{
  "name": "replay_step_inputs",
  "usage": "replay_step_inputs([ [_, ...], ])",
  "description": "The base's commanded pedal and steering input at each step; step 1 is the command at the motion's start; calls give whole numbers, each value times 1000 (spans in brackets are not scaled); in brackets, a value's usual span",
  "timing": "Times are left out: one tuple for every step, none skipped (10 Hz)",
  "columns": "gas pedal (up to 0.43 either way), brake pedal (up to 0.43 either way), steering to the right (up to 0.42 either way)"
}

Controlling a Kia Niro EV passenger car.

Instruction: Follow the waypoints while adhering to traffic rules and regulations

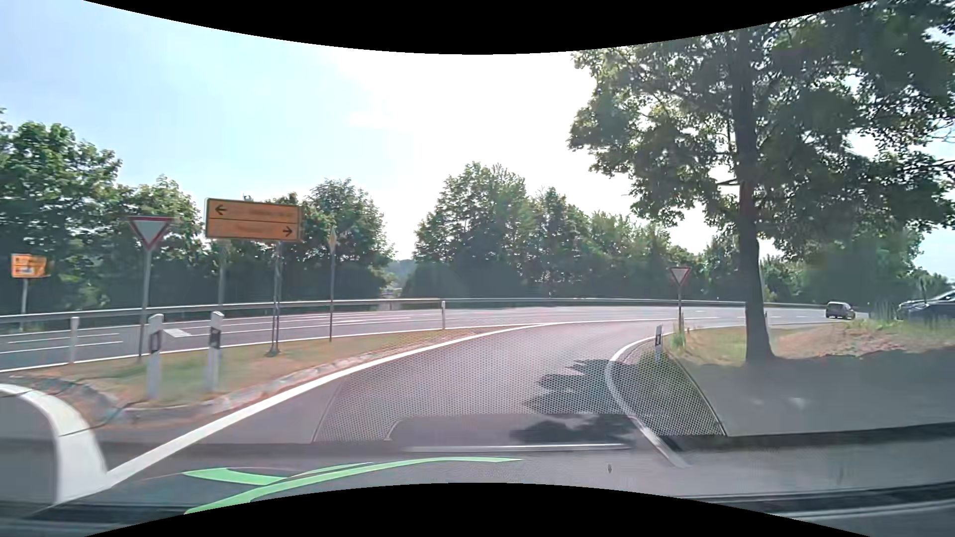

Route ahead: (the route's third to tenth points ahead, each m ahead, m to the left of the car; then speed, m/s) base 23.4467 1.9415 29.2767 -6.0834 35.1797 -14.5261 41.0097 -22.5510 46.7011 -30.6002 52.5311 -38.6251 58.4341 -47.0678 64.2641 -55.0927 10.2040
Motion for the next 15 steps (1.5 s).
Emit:
replay_step_inputs([
  [79, 0, 106],
  [79, 0, 114],
  [79, 0, 119],
  [79, 0, 121],
  [79, 0, 121],
  [79, 0, 122],
  [79, 0, 127],
  [79, 0, 136],
  [79, 0, 139],
  [79, 0, 140],
  [87, 0, 140],
  [98, 0, 141],
  [118, 0, 141],
  [130, 0, 142],
  [138, 0, 142],
])
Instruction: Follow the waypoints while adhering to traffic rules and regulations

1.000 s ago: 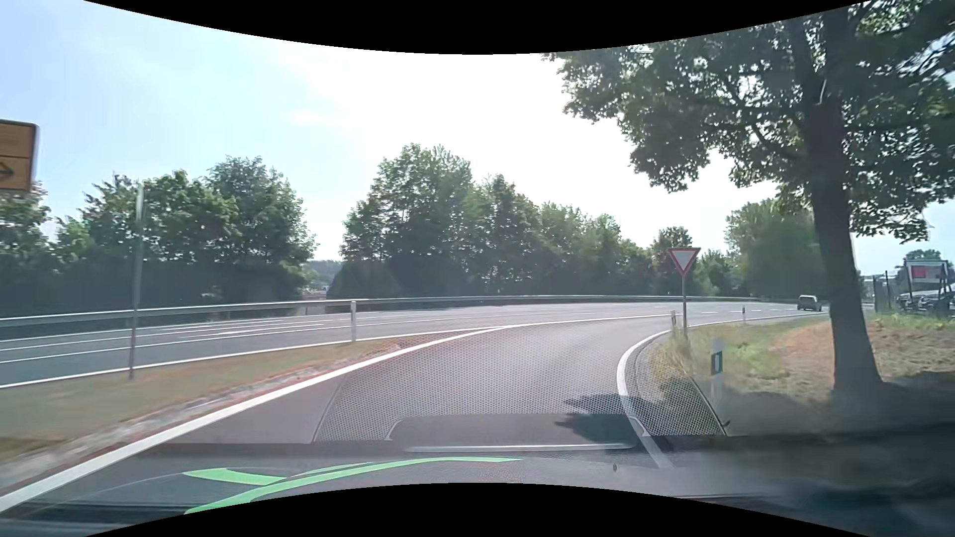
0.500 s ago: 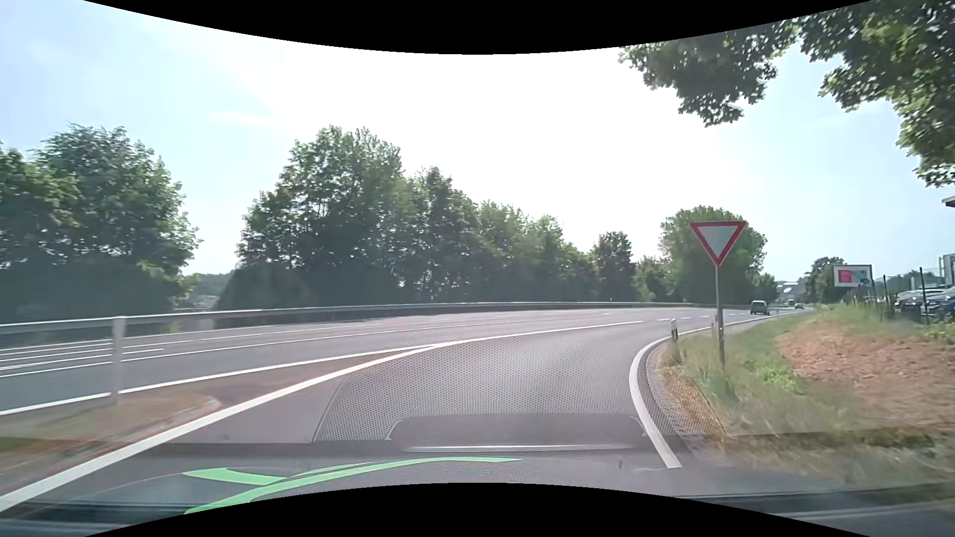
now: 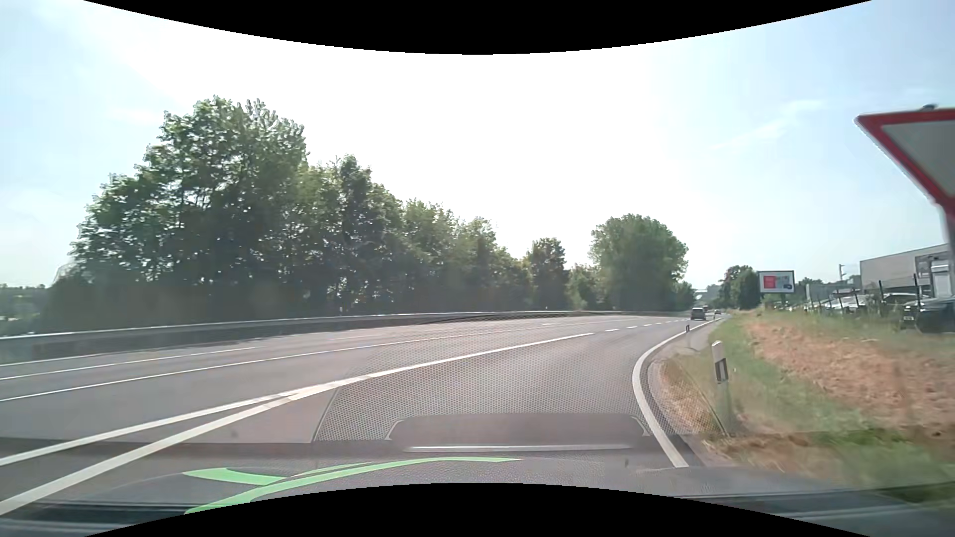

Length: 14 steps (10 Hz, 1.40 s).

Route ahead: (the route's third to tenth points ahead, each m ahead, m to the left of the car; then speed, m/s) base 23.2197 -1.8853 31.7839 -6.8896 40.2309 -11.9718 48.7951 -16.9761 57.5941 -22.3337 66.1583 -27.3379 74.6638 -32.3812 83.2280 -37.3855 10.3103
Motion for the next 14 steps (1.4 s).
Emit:
replay_step_inputs([
  [138, 0, 141],
  [150, 0, 140],
  [169, 0, 136],
  [177, 0, 135],
  [189, 0, 135],
  [197, 0, 134],
  [209, 0, 131],
  [209, 0, 126],
  [209, 0, 121],
  [220, 0, 114],
  [228, 0, 108],
  [240, 0, 100],
  [248, 0, 88],
  [248, 0, 78],
])
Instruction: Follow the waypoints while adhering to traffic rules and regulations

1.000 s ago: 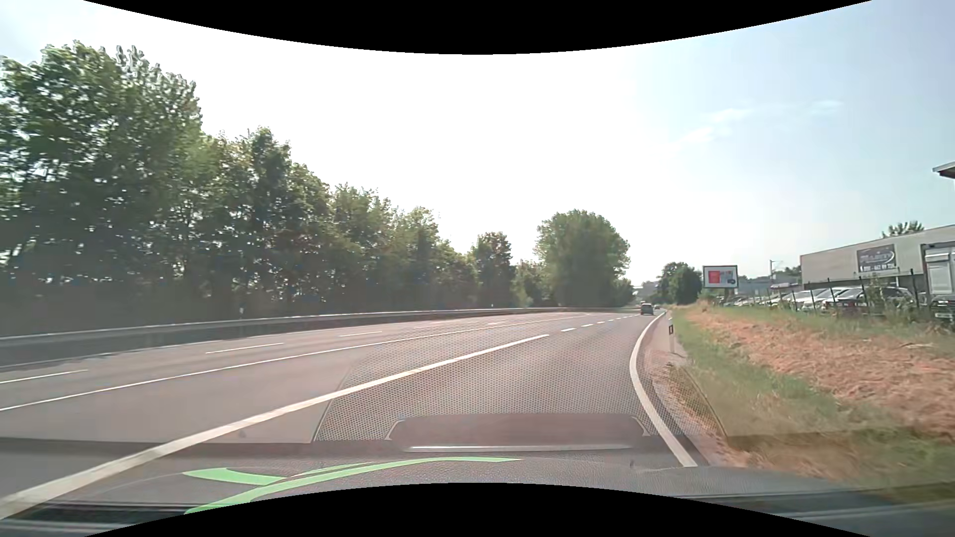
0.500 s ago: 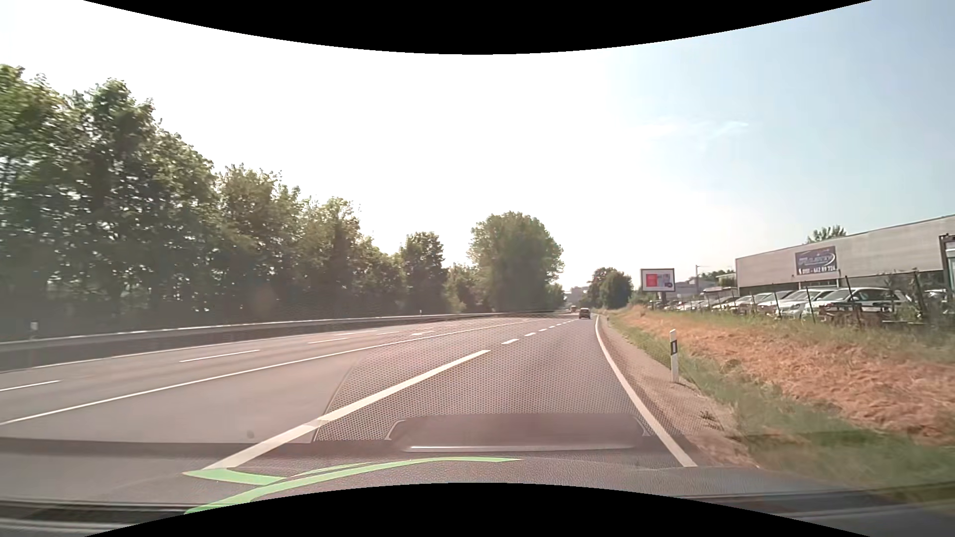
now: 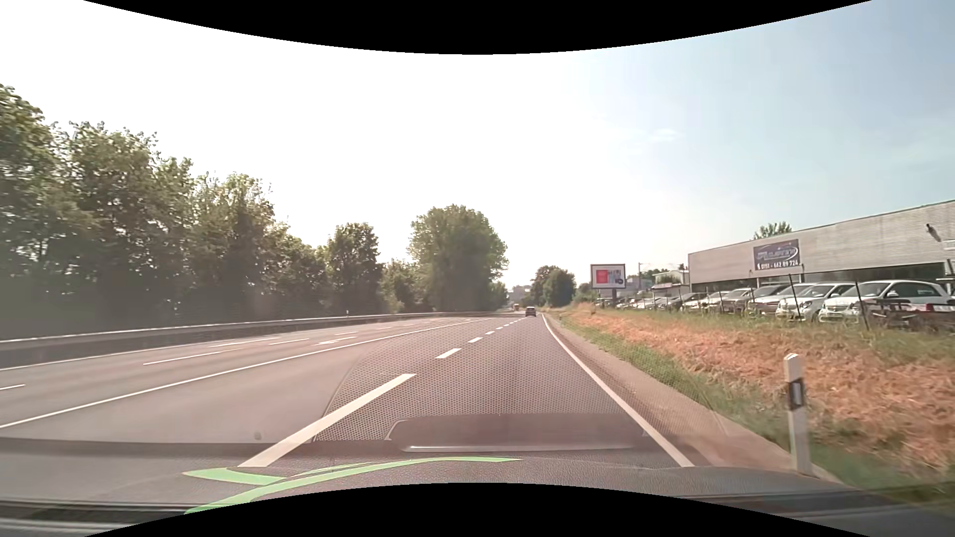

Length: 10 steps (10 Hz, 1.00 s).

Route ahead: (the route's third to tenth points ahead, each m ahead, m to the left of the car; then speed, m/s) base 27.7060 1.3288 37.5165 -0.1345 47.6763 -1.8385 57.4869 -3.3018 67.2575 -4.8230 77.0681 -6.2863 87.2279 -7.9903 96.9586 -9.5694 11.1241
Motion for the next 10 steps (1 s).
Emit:
replay_step_inputs([
  [287, 0, 68],
  [339, 0, 59],
  [370, 0, 49],
  [378, 0, 40],
  [409, 0, 32],
  [449, 0, 24],
  [488, 0, 19],
  [520, 0, 19],
  [531, 0, 18],
  [571, 0, 15],
])
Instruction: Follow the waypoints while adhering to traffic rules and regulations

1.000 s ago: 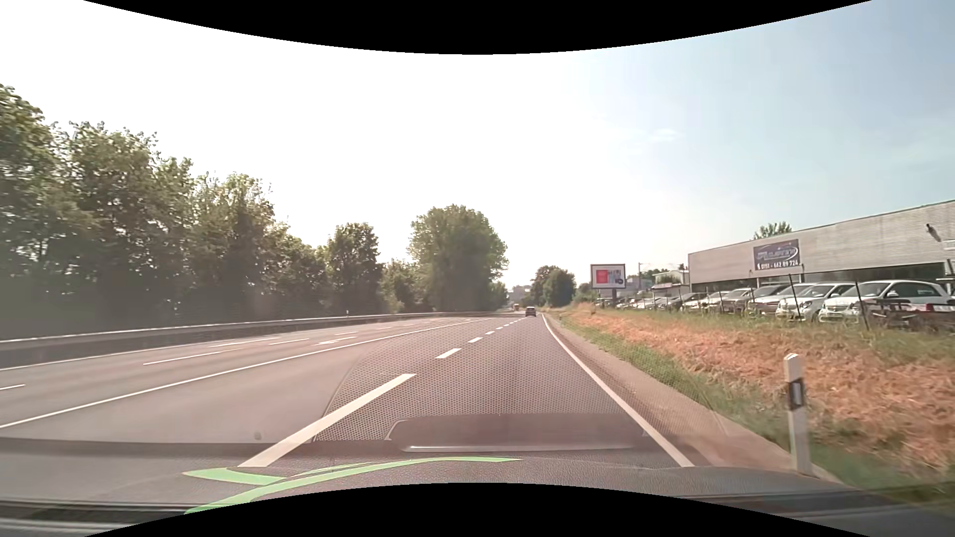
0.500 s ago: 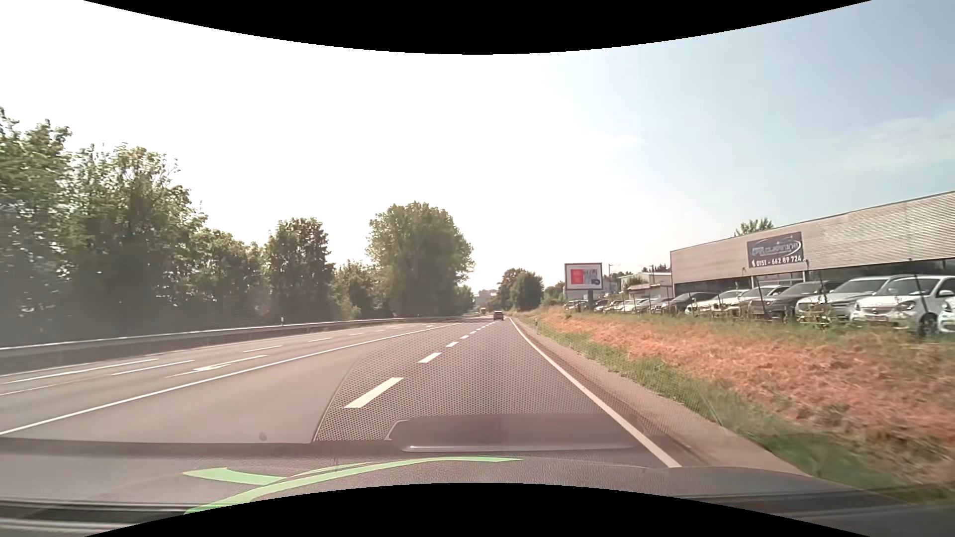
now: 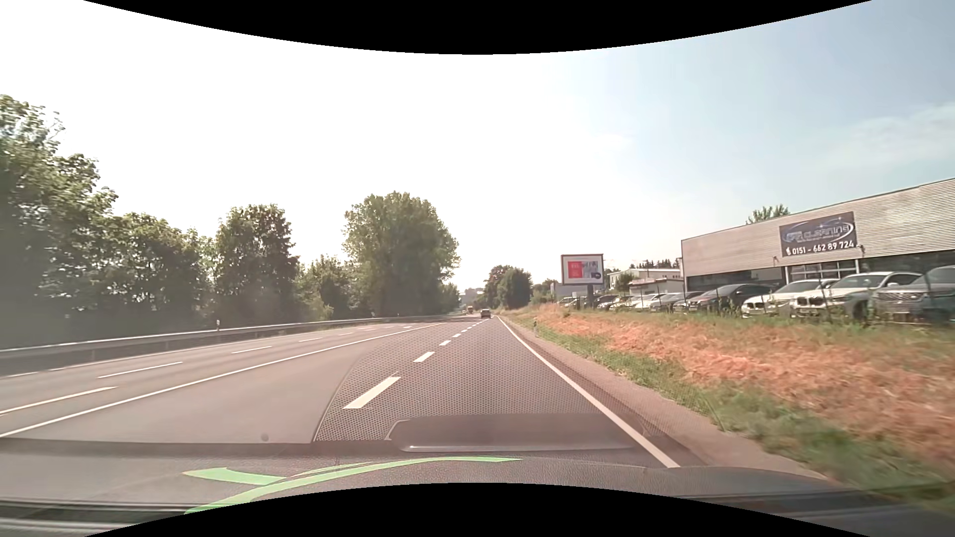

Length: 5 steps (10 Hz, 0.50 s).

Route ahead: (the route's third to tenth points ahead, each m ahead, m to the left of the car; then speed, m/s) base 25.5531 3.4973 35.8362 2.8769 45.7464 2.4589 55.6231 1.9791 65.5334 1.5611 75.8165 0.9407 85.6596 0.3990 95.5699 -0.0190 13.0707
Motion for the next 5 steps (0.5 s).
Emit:
replay_step_inputs([
  [610, 0, 15],
  [622, 0, 14],
  [630, 0, 14],
  [642, 0, 13],
  [681, 0, 10],
])
